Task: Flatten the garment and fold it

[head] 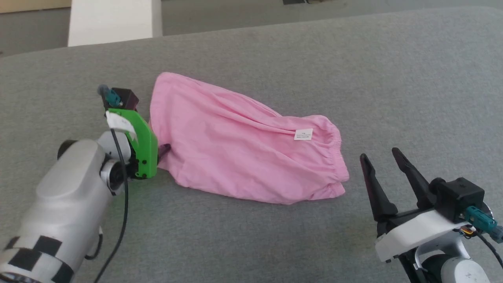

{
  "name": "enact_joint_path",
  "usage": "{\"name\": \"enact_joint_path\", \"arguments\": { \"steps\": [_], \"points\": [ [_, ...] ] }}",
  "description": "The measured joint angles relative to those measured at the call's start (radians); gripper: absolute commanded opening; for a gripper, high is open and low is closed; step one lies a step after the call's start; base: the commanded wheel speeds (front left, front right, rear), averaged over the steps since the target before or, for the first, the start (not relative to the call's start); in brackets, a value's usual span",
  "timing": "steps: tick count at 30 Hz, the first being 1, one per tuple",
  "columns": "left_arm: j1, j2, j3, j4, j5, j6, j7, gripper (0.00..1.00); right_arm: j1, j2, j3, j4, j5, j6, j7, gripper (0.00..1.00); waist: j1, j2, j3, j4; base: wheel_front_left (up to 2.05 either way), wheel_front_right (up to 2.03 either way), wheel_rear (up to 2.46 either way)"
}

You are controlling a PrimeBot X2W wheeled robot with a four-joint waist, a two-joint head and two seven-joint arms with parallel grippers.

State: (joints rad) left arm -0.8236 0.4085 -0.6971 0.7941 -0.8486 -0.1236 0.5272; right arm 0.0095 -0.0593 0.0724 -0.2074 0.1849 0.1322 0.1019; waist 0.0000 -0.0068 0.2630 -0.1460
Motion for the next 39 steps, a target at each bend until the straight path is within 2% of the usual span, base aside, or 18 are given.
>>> {"name": "enact_joint_path", "arguments": {
  "steps": [5,6,7,8,12,17,19,24,28,34,39],
  "points": [
    [-0.046,0.007,-0.036,0.035,-0.01,0.0,0.135,0.99,0.001,0.003,0.005,0.0,0.0,0.0,0.005,1.0,0.0,0.0,0.02,-0.029,0.0,0.0,0.0],
    [-0.05,0.008,-0.039,0.038,-0.015,0.001,0.148,0.63,0.001,0.004,0.005,0.001,0.0,0.0,0.005,1.0,0.0,0.0,0.023,-0.033,0.0,0.0,0.0],
    [-0.053,0.009,-0.044,0.039,-0.018,0.002,0.163,0.35,0.001,0.004,0.004,0.001,0.0,0.0,0.005,1.0,0.0,0.0,0.025,-0.038,0.0,0.0,0.0],
    [-0.054,0.012,-0.047,0.038,-0.024,0.002,0.169,0.02,0.001,0.004,0.003,0.001,0.0,0.0,0.005,1.0,0.0,0.0,0.028,-0.043,0.0,0.0,0.0],
    [-0.044,0.013,-0.062,0.013,-0.053,0.001,0.167,0.0,0.001,0.004,-0.001,0.004,0.001,0.0,0.012,1.0,0.0,0.0,0.031,-0.051,0.0,0.0,0.0],
    [0.005,0.008,-0.063,-0.011,-0.048,0.002,0.029,0.0,0.005,0.005,-0.006,0.006,0.006,0.0,0.038,1.0,0.0,0.0,0.019,-0.039,0.0,0.0,0.0],
    [0.024,0.004,-0.062,-0.022,-0.038,0.015,-0.029,0.0,0.01,0.005,-0.009,0.009,0.012,0.0,0.058,1.0,0.0,0.0,0.012,-0.031,0.0,0.0,0.0],
    [0.08,-0.009,-0.045,-0.085,-0.012,0.057,-0.176,0.0,0.011,-0.028,0.0,0.029,0.054,0.0,0.17,1.0,0.0,0.0,-0.005,-0.003,0.0,0.0,0.0],
    [0.123,-0.014,-0.038,-0.165,0.003,0.084,-0.247,0.0,-0.001,-0.076,0.02,0.054,0.105,0.0,0.273,1.0,0.0,0.0,-0.012,0.023,0.0,0.0,0.0],
    [0.159,-0.001,-0.033,-0.306,0.015,0.118,-0.301,0.0,-0.096,-0.123,0.063,0.114,0.17,0.0,0.363,1.0,0.0,0.0,-0.008,0.063,0.0,0.0,0.0],
    [0.171,0.015,-0.032,-0.402,0.022,0.145,-0.309,0.0,-0.173,-0.155,0.113,0.227,0.227,0.0,0.454,1.0,0.0,0.0,0.009,0.091,0.0,0.0,0.0]
  ]
}}
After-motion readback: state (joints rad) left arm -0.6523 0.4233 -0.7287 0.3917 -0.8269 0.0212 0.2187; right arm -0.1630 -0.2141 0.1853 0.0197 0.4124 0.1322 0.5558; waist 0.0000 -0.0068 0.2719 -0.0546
